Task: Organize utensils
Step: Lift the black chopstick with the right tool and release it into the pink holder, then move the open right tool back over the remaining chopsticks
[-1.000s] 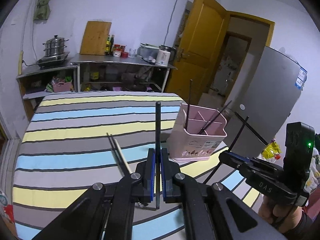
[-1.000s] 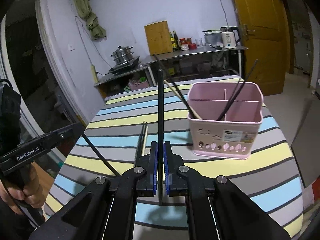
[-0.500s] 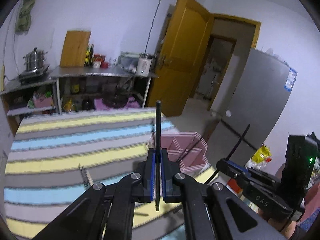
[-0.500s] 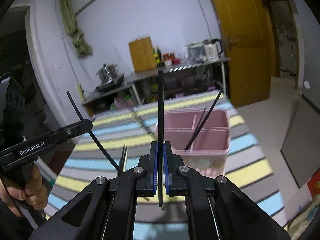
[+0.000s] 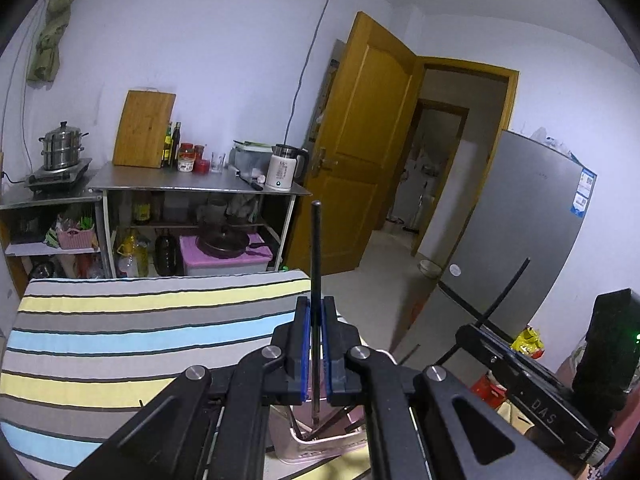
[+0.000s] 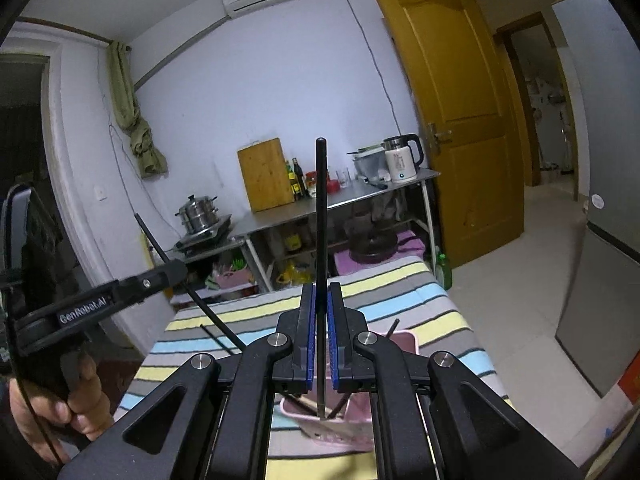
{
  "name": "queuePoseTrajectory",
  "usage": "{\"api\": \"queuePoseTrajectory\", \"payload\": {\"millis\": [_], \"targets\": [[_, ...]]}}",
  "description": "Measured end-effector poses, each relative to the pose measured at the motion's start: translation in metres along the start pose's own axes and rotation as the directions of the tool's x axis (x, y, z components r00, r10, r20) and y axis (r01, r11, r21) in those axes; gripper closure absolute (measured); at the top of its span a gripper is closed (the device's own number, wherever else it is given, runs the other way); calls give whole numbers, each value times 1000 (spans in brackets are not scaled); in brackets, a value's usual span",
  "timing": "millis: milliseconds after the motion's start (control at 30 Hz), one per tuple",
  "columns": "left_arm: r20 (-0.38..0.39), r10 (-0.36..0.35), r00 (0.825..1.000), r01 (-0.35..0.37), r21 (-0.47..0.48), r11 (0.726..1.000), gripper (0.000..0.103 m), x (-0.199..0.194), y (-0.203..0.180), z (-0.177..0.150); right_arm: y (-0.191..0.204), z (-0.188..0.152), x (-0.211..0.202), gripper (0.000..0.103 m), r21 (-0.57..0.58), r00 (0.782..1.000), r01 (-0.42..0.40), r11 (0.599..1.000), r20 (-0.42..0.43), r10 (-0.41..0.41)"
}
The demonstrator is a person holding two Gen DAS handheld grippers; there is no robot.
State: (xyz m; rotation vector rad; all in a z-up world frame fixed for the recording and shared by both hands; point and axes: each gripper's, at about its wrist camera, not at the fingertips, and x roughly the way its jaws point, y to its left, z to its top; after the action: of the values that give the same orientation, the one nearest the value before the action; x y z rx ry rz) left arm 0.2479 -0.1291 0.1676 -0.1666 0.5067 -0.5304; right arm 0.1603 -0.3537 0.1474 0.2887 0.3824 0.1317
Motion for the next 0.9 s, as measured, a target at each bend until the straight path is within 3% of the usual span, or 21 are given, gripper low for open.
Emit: {"api": "queuePoseTrajectory", "payload": {"millis": [400, 600, 900], "targets": [[-108, 13, 994, -13, 0, 1000, 98, 39, 13, -37, -9, -40, 37, 98, 4, 993, 26, 1000, -118, -26], [-127, 34, 991, -32, 17, 999, 98, 44, 16, -48, -14, -55, 49, 98, 3, 982, 32, 999, -187, -31], [-80, 19, 997, -18, 19, 1000, 81, 25, 15, -44, -21, -56, 39, 82, 10, 979, 65, 998, -195, -61]]}}
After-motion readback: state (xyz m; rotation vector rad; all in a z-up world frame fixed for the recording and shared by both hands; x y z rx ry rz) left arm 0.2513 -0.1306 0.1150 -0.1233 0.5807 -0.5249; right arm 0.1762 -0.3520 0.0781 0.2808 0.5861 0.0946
